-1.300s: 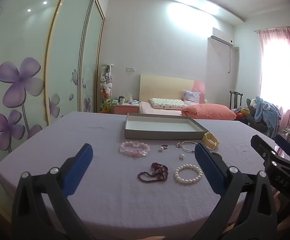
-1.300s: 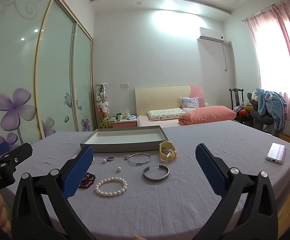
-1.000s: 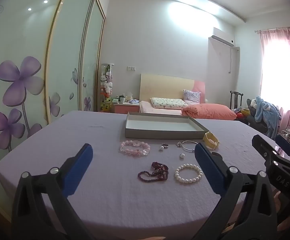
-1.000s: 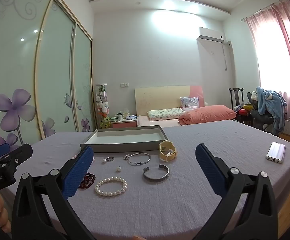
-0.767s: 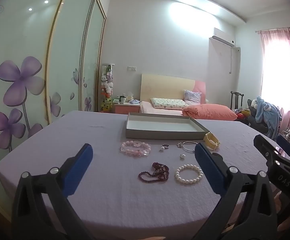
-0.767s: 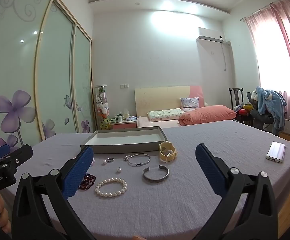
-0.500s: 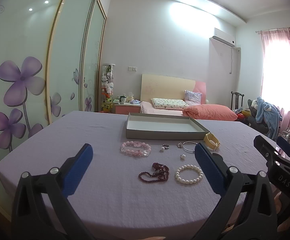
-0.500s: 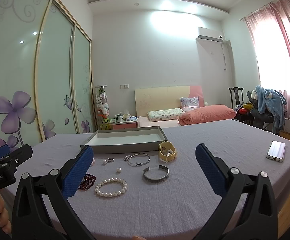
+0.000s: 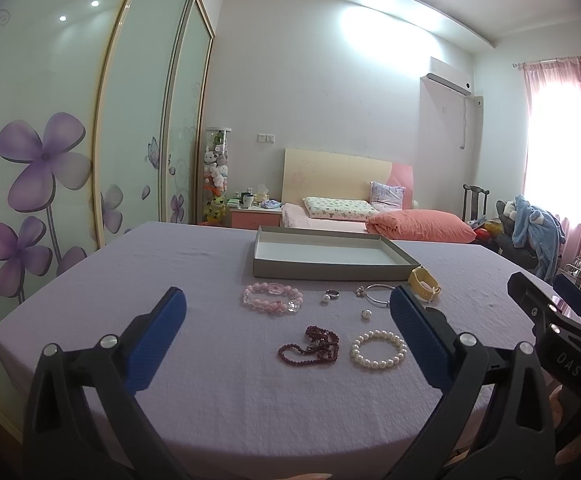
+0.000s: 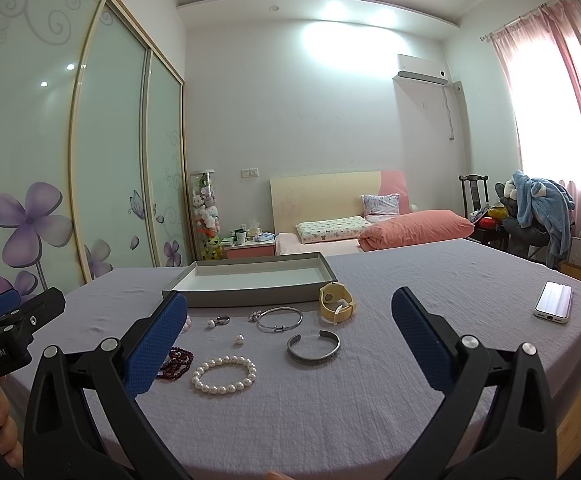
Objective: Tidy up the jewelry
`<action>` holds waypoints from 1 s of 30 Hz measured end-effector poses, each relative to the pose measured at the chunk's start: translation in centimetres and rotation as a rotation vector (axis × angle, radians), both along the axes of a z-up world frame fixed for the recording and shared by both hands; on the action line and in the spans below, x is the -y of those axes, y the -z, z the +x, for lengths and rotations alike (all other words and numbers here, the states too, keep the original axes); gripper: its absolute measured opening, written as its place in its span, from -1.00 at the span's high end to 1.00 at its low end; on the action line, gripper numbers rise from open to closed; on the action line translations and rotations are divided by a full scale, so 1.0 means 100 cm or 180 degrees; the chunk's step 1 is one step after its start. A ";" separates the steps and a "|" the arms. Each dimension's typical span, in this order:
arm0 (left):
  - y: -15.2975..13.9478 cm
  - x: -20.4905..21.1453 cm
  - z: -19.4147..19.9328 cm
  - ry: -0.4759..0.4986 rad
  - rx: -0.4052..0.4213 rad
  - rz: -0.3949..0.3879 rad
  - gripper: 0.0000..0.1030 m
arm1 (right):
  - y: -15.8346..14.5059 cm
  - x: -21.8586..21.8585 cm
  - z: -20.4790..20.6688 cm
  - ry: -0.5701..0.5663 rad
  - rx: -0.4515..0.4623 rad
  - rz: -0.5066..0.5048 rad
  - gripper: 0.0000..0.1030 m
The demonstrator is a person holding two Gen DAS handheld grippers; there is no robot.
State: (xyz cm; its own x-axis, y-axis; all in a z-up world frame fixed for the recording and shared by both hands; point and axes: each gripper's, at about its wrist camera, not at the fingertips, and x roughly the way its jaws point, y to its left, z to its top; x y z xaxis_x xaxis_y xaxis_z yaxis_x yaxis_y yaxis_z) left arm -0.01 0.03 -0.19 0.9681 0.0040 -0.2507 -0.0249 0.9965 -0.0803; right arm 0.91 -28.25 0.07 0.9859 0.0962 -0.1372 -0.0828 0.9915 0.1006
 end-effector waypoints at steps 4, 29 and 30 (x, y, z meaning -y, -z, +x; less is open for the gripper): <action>0.000 0.000 0.000 0.0000 0.0000 0.0000 -0.92 | 0.000 0.000 0.000 0.0001 0.0000 -0.0002 -0.97; -0.004 0.000 -0.003 -0.0003 0.0007 -0.0021 -0.92 | 0.001 -0.009 0.000 -0.0013 0.0014 -0.0011 -0.97; -0.004 0.000 -0.003 -0.0001 0.0006 -0.0022 -0.92 | 0.001 -0.009 0.001 -0.0015 0.0012 -0.0013 -0.97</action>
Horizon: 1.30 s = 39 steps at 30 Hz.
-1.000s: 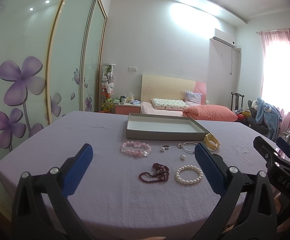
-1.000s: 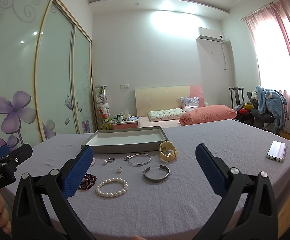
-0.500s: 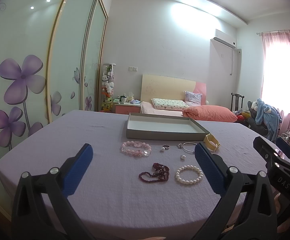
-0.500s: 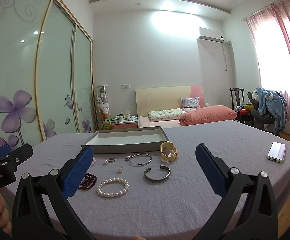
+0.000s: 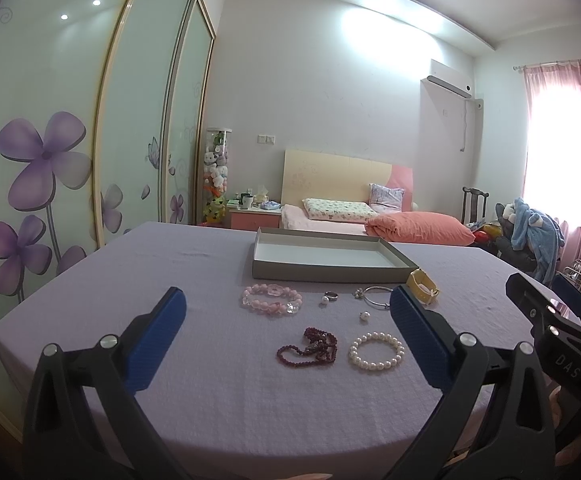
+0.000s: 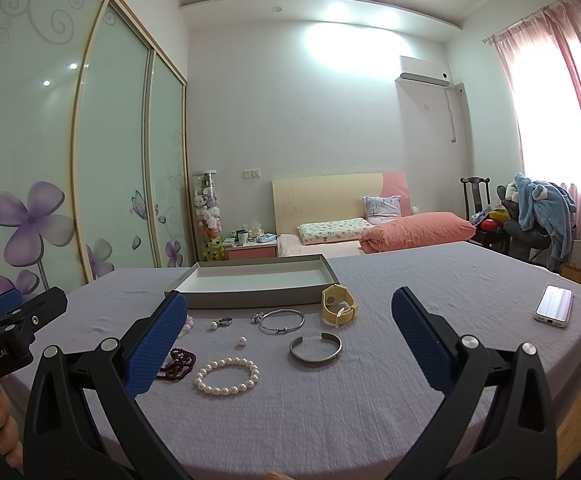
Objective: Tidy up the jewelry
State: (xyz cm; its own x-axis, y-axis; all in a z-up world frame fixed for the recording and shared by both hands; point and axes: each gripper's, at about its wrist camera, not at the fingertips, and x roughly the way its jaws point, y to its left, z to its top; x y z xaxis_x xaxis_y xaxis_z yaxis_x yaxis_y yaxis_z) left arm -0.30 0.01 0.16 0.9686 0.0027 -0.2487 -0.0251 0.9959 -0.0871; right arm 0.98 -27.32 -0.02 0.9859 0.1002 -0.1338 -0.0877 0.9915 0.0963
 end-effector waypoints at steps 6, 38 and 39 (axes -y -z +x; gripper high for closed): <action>0.000 0.000 0.000 -0.0001 0.0002 -0.0001 -0.92 | 0.000 -0.001 0.000 0.0000 0.0003 0.0001 -0.97; 0.009 -0.003 0.021 0.0008 -0.0180 -0.0092 -0.92 | 0.012 0.003 0.029 0.0036 -0.0293 -0.0051 -0.97; 0.009 -0.004 0.024 0.0014 -0.0188 -0.0093 -0.92 | 0.013 0.004 0.034 0.0048 -0.0340 -0.0059 -0.97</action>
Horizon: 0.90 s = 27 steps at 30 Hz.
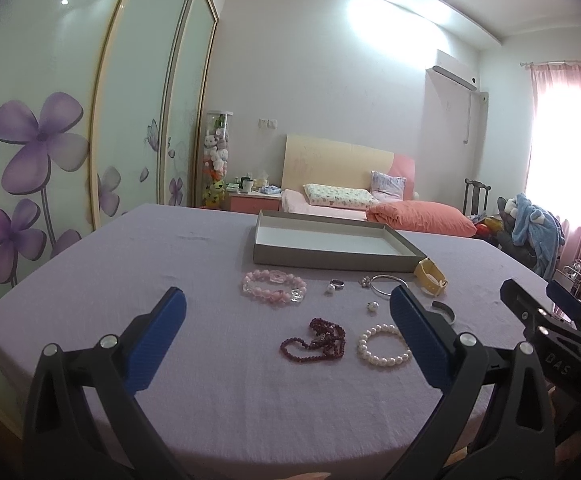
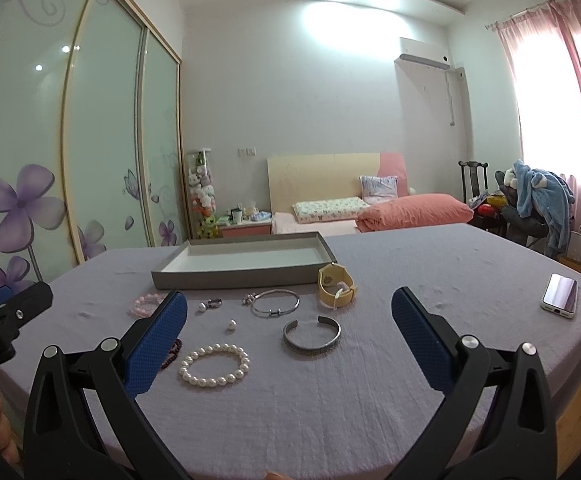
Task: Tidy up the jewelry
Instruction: 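Grasp the dark red bead necklace with the left tool while the right tool grasps the silver cuff bangle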
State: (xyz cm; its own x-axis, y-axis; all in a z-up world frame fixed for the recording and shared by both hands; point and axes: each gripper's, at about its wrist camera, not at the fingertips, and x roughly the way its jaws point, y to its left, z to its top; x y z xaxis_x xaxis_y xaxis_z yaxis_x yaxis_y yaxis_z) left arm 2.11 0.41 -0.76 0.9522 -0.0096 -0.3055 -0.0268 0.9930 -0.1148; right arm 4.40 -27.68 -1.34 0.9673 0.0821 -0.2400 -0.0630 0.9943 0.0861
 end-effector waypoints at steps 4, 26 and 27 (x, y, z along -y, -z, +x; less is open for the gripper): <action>0.003 -0.001 0.018 0.0033 -0.0057 -0.0017 -0.92 | 0.006 0.001 0.019 0.0014 -0.0208 -0.0009 -0.97; 0.039 -0.007 0.116 0.0135 -0.0797 -0.0049 -0.92 | 0.044 0.001 0.134 0.0143 -0.1860 -0.0254 -0.97; 0.040 -0.007 0.117 0.0135 -0.0817 -0.0037 -0.92 | 0.045 0.000 0.135 0.0136 -0.1887 -0.0257 -0.96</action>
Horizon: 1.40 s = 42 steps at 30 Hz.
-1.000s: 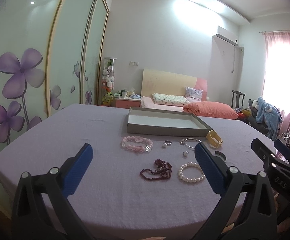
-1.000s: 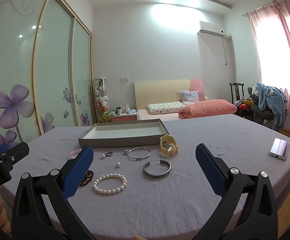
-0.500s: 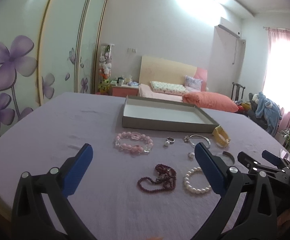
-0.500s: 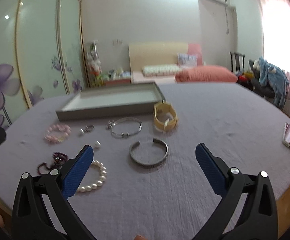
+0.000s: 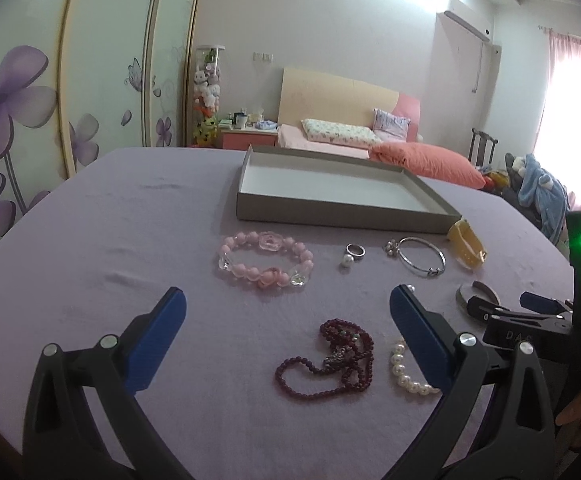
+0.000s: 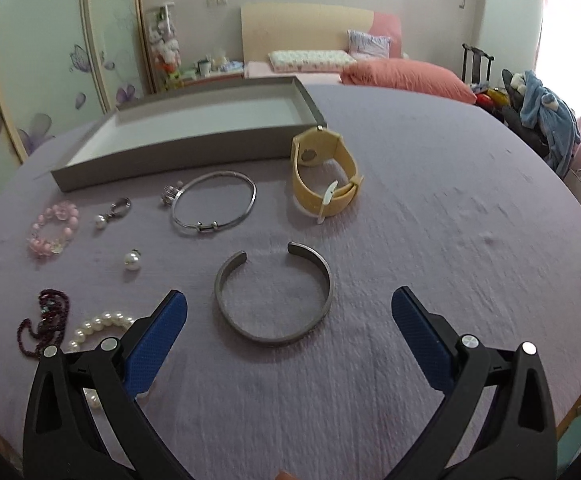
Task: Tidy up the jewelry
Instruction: 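Grasp the dark red bead necklace with the left tool while the right tool grasps the silver cuff bangle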
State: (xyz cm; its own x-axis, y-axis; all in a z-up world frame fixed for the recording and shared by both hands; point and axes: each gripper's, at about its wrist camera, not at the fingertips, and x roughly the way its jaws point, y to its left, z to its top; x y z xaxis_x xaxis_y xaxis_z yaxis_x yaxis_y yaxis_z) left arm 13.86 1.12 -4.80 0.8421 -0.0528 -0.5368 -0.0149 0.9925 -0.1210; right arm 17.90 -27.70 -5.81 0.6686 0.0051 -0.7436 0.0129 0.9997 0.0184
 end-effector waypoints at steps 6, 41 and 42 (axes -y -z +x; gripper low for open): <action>0.007 0.000 0.011 0.0048 -0.0181 0.0073 -0.92 | 0.005 -0.002 0.003 -0.0054 -0.0162 0.0029 -0.67; 0.035 0.039 0.039 0.0409 -0.0836 0.0255 -0.08 | -0.001 0.013 0.004 -0.0059 -0.0065 0.0177 -0.30; 0.035 0.039 0.039 0.0415 -0.0838 0.0253 -0.08 | -0.001 0.013 0.004 -0.0058 -0.0066 0.0177 -0.30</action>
